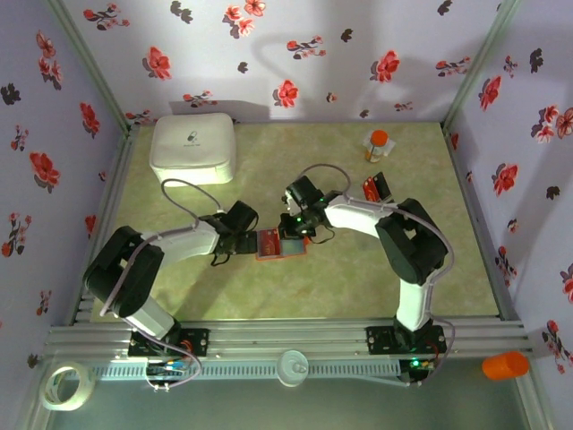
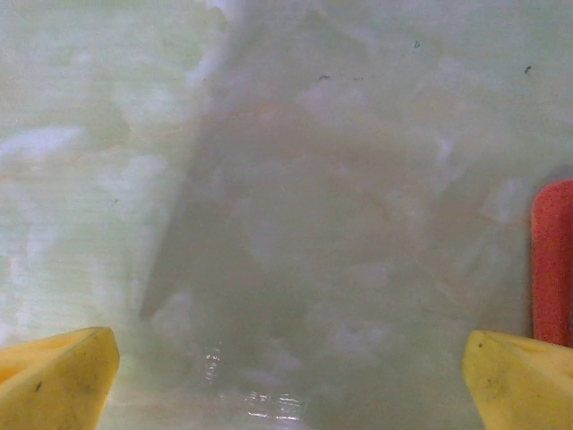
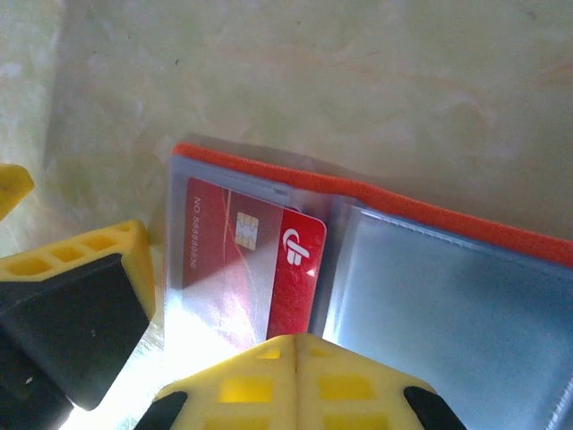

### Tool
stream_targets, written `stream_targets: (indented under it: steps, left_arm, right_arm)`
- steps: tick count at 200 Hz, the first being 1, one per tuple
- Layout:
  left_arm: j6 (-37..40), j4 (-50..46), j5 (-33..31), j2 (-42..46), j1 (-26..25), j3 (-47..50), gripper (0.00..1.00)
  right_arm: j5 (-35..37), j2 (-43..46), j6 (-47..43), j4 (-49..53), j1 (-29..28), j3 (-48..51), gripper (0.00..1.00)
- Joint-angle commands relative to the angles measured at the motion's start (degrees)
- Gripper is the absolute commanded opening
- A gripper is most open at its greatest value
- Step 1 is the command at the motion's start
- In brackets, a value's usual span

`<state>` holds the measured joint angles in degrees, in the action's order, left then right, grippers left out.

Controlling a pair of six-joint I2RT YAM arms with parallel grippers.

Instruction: Put the credit cards into the card holder

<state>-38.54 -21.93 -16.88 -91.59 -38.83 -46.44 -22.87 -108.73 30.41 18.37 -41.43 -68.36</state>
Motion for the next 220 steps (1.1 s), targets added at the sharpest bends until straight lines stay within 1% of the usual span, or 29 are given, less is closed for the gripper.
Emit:
stream_targets:
  steps: [1,80,109,143,179,220]
  left_arm:
    - [1.27,-0.62,0.03,-1.79,0.36,-1.11,1.0]
    - [1.98,-0.13,0.89,-3.52,0.48,-2.17,1.0]
    - [1.99,0.04,1.09,-3.64,0.44,-2.17,1.0]
    - [1.9,-0.04,1.06,-3.24,0.42,-1.99,1.0]
    - [1.91,-0.05,1.16,-3.24,0.35,-1.88,1.0]
    - [1.81,0.13,1.15,-3.33,0.38,-1.74,1.0]
  right_arm:
    - [0.79,-1.79,-0.55,1.4,-0.67,-1.87,0.07]
    - [0.81,-5.4,0.25,1.76,-3.12,-4.62,0.06]
    - [-0.46,-5.79,1.11,1.26,-3.48,-5.37,0.06]
    - [0.41,-3.07,0.7,1.93,-3.14,-4.8,0.06]
    - [2.3,0.34,0.59,2.24,-1.49,-2.38,0.06]
    - [2.48,0.44,0.15,2.55,-0.76,-0.99,0.06]
